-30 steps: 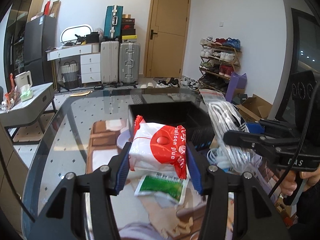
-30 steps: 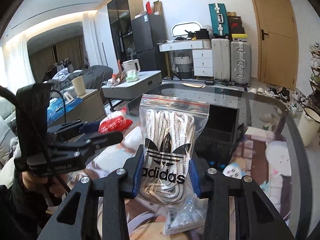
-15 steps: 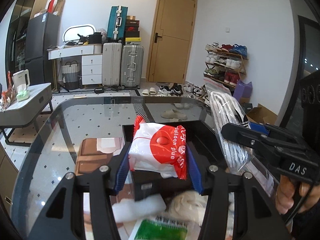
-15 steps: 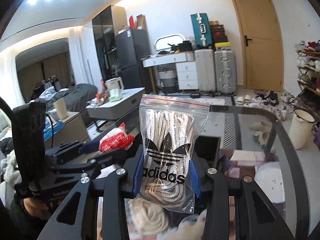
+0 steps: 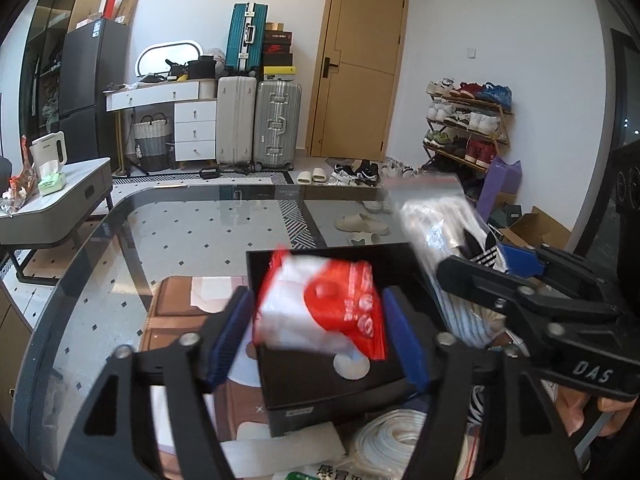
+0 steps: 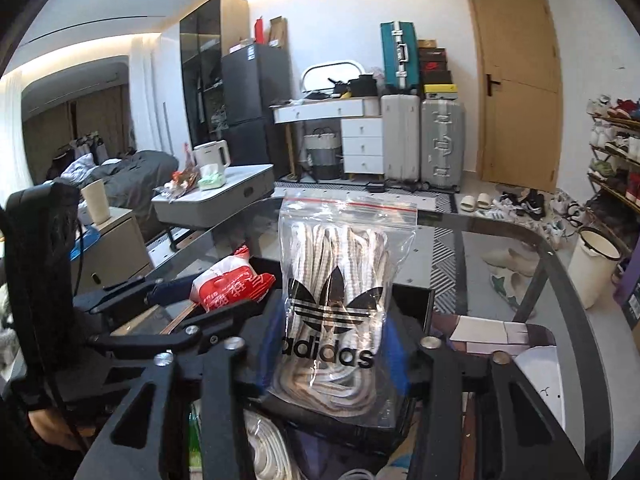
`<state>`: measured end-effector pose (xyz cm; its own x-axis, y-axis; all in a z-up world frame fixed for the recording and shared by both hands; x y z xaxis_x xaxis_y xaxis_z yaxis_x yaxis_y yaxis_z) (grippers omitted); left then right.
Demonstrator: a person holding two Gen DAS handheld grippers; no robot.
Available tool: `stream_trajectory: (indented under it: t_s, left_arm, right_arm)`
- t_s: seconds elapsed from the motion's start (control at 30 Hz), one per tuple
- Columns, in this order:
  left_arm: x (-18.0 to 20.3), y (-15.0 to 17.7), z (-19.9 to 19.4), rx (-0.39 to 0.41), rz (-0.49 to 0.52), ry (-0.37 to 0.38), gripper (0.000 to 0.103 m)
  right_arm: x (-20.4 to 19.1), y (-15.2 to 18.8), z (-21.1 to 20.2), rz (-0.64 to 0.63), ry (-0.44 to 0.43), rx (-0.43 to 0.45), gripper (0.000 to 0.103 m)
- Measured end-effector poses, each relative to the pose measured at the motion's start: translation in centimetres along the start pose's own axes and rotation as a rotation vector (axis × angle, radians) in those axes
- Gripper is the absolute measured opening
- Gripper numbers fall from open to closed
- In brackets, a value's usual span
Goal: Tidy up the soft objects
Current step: 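Open both grippers to drop the packs into the black box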
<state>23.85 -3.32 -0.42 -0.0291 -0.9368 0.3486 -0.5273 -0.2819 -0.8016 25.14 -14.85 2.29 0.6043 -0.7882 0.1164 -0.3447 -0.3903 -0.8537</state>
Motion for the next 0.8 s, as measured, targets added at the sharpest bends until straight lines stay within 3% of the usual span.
stream_trajectory:
  t_s: [0.07, 0.27, 0.53, 0.67, 0.8]
  left_arm:
    - [0.0, -0.2, -0.6, 0.024, -0.003, 0.013, 0.086]
    - [-0.4, -0.7, -1.9, 0.041, -0.011, 0.024, 0.103]
    - [-1.5, -0.3, -4.6, 0.032, -0.023, 0.019, 0.103]
    - [-2.3, 0.2, -6.1, 0.023, -0.061, 0.031, 0.103]
    - [-2.3, 1.4, -7.5, 0.010, -0.022, 0.009, 0.103]
  right_arm:
    - [0.4, 0.0, -0.7, -0.005, 0.006, 0.013, 0.053]
    - [1.0, 0.4, -2.6, -0.011, 0.015, 0.026, 0.069]
    - [1.4, 1.7, -6.2, 0.021, 0.016, 0.024, 0.102]
    - [1.2, 2.4, -8.4, 0.048, 0.012, 0.021, 0.102]
    - [0.5, 4.0, -10.1, 0.035, 0.025, -0.009, 0.102]
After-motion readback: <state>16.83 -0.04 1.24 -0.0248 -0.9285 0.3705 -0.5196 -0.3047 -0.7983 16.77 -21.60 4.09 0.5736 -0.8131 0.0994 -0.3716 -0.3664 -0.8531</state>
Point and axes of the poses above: each gripper's, at about its wrist camera, not at the fingertips, and z roughly the way its jaws point, x to its right, y to its underside, the point moved 8 cm from there along z, roughly the way its jaws point, and after that the axes turned 14 degrees about -z, right-handed, at the moved point
